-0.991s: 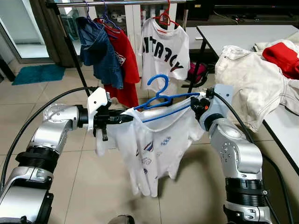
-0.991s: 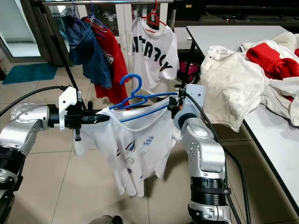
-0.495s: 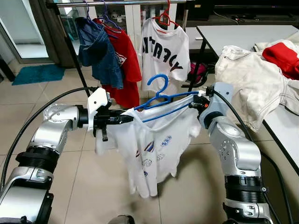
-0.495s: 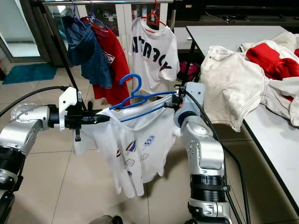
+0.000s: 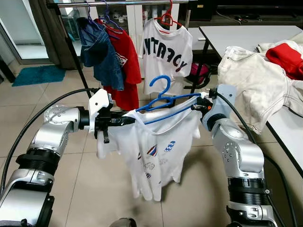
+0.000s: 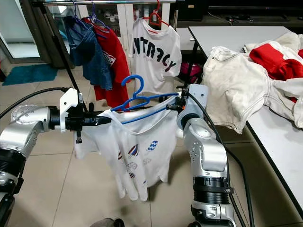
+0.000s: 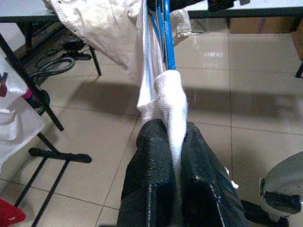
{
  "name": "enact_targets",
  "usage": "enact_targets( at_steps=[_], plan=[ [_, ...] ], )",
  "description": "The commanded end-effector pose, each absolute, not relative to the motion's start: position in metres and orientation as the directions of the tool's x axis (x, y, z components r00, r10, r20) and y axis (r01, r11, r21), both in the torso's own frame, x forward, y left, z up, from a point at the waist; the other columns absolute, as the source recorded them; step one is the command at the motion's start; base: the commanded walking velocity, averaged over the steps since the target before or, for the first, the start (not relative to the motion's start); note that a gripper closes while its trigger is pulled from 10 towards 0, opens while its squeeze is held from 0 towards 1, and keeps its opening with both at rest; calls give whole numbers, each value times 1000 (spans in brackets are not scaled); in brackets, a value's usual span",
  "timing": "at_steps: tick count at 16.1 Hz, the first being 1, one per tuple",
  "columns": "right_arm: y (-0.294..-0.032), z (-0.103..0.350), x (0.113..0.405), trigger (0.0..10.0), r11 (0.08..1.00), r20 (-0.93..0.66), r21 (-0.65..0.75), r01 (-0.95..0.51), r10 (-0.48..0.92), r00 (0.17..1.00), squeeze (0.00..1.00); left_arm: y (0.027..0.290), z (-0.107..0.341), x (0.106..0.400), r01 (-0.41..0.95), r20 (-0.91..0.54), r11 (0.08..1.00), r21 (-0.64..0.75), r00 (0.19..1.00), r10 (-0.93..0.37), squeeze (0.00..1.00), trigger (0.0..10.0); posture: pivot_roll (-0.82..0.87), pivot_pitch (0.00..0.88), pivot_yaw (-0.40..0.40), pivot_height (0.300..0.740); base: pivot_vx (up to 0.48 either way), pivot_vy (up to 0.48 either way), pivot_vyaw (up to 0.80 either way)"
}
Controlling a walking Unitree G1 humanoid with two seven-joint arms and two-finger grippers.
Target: Hang hanger
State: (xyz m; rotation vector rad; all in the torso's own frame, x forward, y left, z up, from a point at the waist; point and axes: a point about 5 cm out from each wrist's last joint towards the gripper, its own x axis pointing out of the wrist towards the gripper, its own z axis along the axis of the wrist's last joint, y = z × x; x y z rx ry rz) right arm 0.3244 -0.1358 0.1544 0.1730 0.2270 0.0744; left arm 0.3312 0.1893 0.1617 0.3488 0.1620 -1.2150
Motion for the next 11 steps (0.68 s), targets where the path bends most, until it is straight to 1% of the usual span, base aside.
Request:
enact_targets(
  at_steps=[1,2,4,6,7,9,11],
  plan=[
    [-135,159,326,0,981,-197,187,-60,97,976,0,187,168,334,926,-307,305,222,363,-880,0,0,-178,0,50,740,0,0,0],
    [-134,161,325,0,979,-189,190,-67,104,977,0,189,167,338,908,-321,339,249,407,-855,0,0,-177,0,50,740,0,0,0],
    [-133,163,324,0,978,-180,194,-77,112,977,0,190,165,341,888,-333,372,272,449,-829,0,0,-179,0,52,740,0,0,0],
    [-126,167,319,0,975,-165,191,-115,147,975,0,189,159,345,869,-373,396,296,487,-790,0,0,-182,0,53,740,0,0,0],
    [-125,167,319,0,974,-164,191,-120,152,975,0,188,158,346,867,-379,399,299,492,-784,0,0,-185,0,55,740,0,0,0],
    [-110,167,314,0,963,-168,196,-186,219,961,0,180,151,348,866,-395,401,299,495,-774,0,0,-187,0,56,740,0,0,0],
    [-103,166,312,0,958,-173,187,-215,248,953,0,177,149,350,860,-397,411,303,506,-766,0,0,-187,0,56,740,0,0,0]
  ],
)
